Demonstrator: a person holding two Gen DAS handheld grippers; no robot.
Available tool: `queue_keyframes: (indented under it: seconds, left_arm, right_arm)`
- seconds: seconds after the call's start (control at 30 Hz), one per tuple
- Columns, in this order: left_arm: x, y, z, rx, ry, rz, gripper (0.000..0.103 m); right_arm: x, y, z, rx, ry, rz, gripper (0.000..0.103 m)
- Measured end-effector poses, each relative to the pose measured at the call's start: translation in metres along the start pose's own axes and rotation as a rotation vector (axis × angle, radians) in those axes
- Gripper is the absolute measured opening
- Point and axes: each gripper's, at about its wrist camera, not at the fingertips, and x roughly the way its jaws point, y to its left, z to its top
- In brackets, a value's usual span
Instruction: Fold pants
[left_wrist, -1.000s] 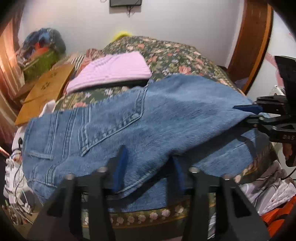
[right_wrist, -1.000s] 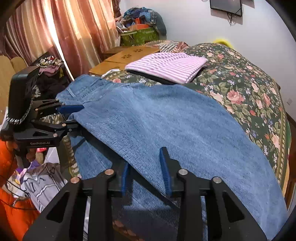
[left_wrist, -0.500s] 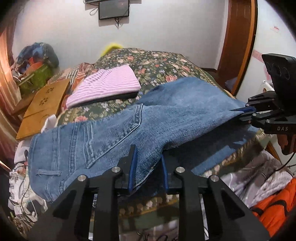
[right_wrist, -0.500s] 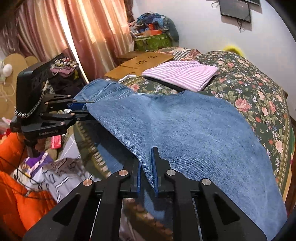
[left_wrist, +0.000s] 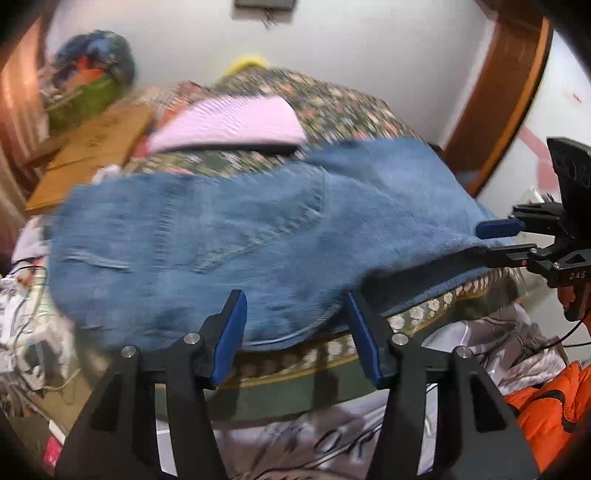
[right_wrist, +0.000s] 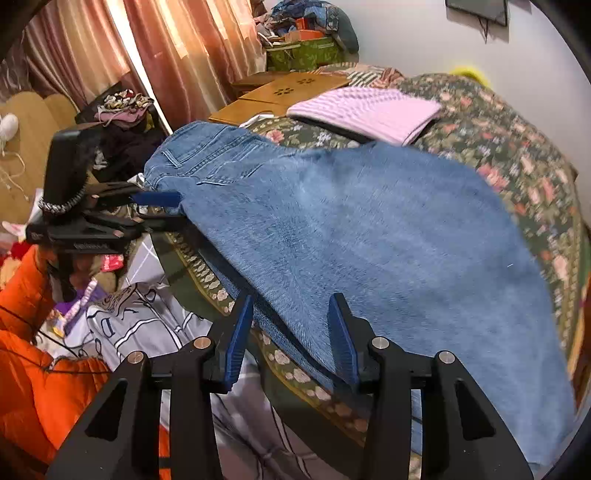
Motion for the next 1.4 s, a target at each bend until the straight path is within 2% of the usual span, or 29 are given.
queue_keyframes:
  seconds: [0.17, 0.27, 0.4, 0.47, 0.57, 0.63, 0.7, 0.77, 0.83, 0.97, 1.27, 1.4]
  left_arm:
    - [-0.044, 0.05, -0.012, -0.103, -0.067, 0.127, 0.056]
    - [-0.051, 0.087, -0.025, -0.172, -0.063, 0.199, 0.056]
    - [-0.042, 0.132, -0.041, -0.264, -0.031, 0.214, 0.056]
    - [-0.031, 0.144, -0.046, -0.285, -0.018, 0.173, 0.056]
    - [-0.021, 0.147, -0.047, -0.286, -0.027, 0.082, 0.056]
    - [-0.014, 0.141, -0.045, -0.253, -0.029, 0.068, 0.054]
    - [-0.007, 0.136, -0.043, -0.222, -0.023, 0.066, 0.046]
    - [-0.001, 0.132, -0.043, -0.207, -0.009, 0.058, 0.025]
    - [-0.002, 0.126, -0.043, -0.186, -0.018, 0.082, 0.022]
    - [-0.014, 0.127, -0.036, -0.173, -0.064, 0.163, 0.01]
    - [-0.01, 0.152, -0.007, -0.136, -0.049, 0.244, 0.01]
    - [0.001, 0.168, -0.02, -0.2, 0.005, 0.207, 0.012]
  right_arm:
    - [-0.024, 0.004, 0.014, -0.012, -0.047, -0.002, 0.04]
    - [-0.026, 0.011, 0.03, -0.02, -0.087, -0.002, 0.043]
    - [-0.01, 0.017, 0.055, -0.017, -0.106, 0.025, 0.044]
    - [0.001, 0.021, 0.068, -0.019, -0.104, 0.043, 0.044]
    - [0.022, 0.028, 0.083, -0.027, -0.085, 0.051, 0.044]
    - [0.033, 0.028, 0.09, -0.021, -0.072, 0.055, 0.044]
    - [0.045, 0.028, 0.093, -0.005, -0.053, 0.05, 0.044]
    - [0.059, 0.025, 0.095, 0.015, -0.024, 0.043, 0.044]
    - [0.067, 0.022, 0.095, 0.026, -0.001, 0.026, 0.044]
    - [0.075, 0.018, 0.088, 0.052, 0.035, 0.029, 0.044]
    - [0.079, 0.029, 0.073, 0.042, 0.067, 0.05, 0.044]
    - [0.1, 0.031, 0.056, 0.052, 0.112, 0.053, 0.048]
